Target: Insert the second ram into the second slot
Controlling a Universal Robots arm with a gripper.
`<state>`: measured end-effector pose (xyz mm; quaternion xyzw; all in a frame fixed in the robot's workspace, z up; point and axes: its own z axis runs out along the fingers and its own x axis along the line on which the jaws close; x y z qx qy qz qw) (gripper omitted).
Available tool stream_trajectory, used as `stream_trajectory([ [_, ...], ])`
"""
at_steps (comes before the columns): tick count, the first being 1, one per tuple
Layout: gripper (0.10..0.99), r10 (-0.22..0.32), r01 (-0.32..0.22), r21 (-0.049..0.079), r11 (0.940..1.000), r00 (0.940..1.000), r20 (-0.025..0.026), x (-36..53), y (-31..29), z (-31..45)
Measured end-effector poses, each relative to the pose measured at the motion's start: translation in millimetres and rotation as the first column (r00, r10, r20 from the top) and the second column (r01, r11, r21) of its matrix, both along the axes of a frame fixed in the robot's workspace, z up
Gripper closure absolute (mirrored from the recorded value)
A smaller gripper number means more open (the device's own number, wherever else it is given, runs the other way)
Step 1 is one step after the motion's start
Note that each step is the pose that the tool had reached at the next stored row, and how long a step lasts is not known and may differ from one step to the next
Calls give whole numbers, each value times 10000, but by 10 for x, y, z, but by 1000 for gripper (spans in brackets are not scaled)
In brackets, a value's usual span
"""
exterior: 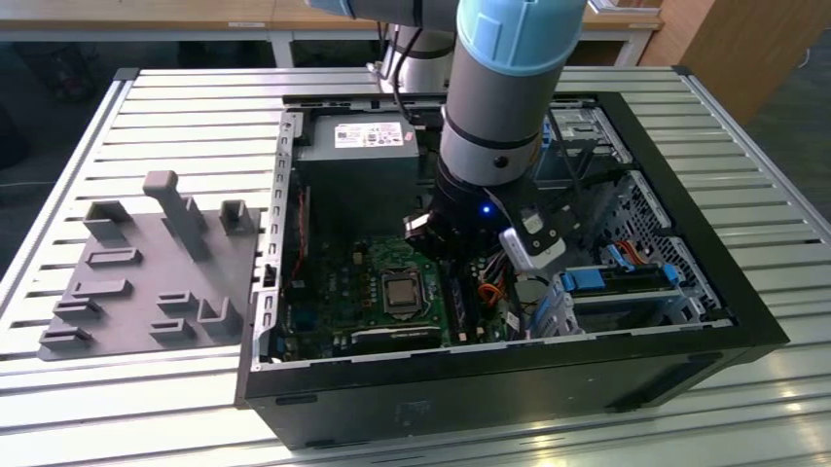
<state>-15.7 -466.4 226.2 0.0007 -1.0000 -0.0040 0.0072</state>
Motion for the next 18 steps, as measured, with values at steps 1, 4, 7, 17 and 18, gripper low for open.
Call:
stream_trajectory([
  [1, 949, 2, -2, -1, 10000, 10000, 0, 2, 0, -2],
  [4, 949, 1, -1, 1, 10000, 10000, 0, 8, 0, -7],
  [7, 949, 0, 0, 2, 10000, 10000, 0, 11, 0, -16],
  [17, 949, 0, 0, -1, 10000, 10000, -1, 12, 0, -62],
  [18, 949, 0, 0, -1, 10000, 10000, -1, 12, 0, -66],
])
